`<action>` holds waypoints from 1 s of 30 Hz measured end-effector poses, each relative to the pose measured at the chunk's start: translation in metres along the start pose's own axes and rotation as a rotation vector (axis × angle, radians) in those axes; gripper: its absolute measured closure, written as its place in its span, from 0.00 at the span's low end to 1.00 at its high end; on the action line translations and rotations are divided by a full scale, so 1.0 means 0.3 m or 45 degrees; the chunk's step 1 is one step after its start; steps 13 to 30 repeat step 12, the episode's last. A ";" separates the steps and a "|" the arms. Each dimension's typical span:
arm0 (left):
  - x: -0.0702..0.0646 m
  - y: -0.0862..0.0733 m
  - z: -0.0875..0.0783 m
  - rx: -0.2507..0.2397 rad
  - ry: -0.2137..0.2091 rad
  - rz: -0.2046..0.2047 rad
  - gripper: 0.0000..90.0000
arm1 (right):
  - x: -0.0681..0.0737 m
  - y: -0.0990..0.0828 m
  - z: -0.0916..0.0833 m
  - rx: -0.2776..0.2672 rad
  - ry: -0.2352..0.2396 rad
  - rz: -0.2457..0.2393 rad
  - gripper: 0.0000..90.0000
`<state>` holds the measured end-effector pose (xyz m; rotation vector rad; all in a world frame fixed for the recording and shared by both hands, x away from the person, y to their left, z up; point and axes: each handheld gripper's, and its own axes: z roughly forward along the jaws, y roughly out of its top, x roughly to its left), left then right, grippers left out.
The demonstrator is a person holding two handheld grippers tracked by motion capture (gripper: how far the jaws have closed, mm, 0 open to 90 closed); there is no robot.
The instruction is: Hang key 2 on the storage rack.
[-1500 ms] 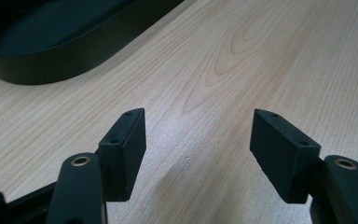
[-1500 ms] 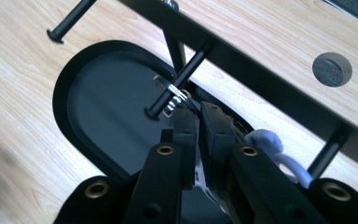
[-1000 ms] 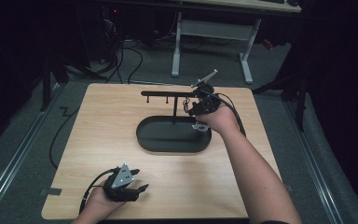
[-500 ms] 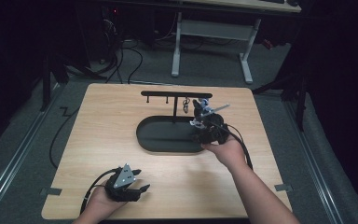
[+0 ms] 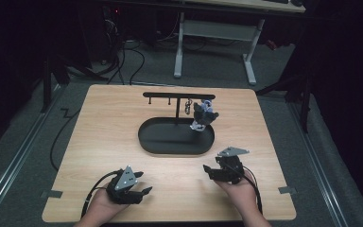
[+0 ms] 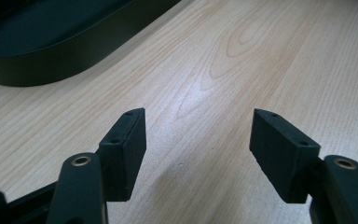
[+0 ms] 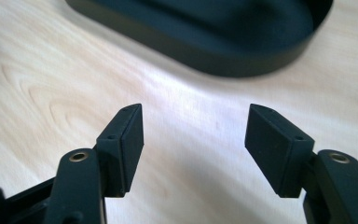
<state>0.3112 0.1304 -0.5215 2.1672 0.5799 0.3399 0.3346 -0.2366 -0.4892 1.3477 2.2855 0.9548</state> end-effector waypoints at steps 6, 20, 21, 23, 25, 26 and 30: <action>-0.002 0.001 -0.003 -0.010 -0.007 -0.016 0.41 | 0.010 -0.156 -0.032 -0.088 -0.045 0.010 0.37; -0.004 0.010 0.000 -0.019 -0.012 -0.027 0.41 | -0.002 -0.228 -0.079 -0.158 -0.059 0.039 0.36; -0.004 0.010 0.000 -0.019 -0.012 -0.027 0.41 | -0.002 -0.228 -0.079 -0.158 -0.059 0.039 0.36; -0.004 0.010 0.000 -0.019 -0.012 -0.027 0.41 | -0.002 -0.228 -0.079 -0.158 -0.059 0.039 0.36; -0.004 0.010 0.000 -0.019 -0.012 -0.027 0.41 | -0.002 -0.228 -0.079 -0.158 -0.059 0.039 0.36; -0.004 0.010 0.000 -0.019 -0.012 -0.027 0.41 | -0.002 -0.228 -0.079 -0.158 -0.059 0.039 0.36; -0.004 0.010 0.000 -0.019 -0.012 -0.027 0.41 | -0.002 -0.228 -0.079 -0.158 -0.059 0.039 0.36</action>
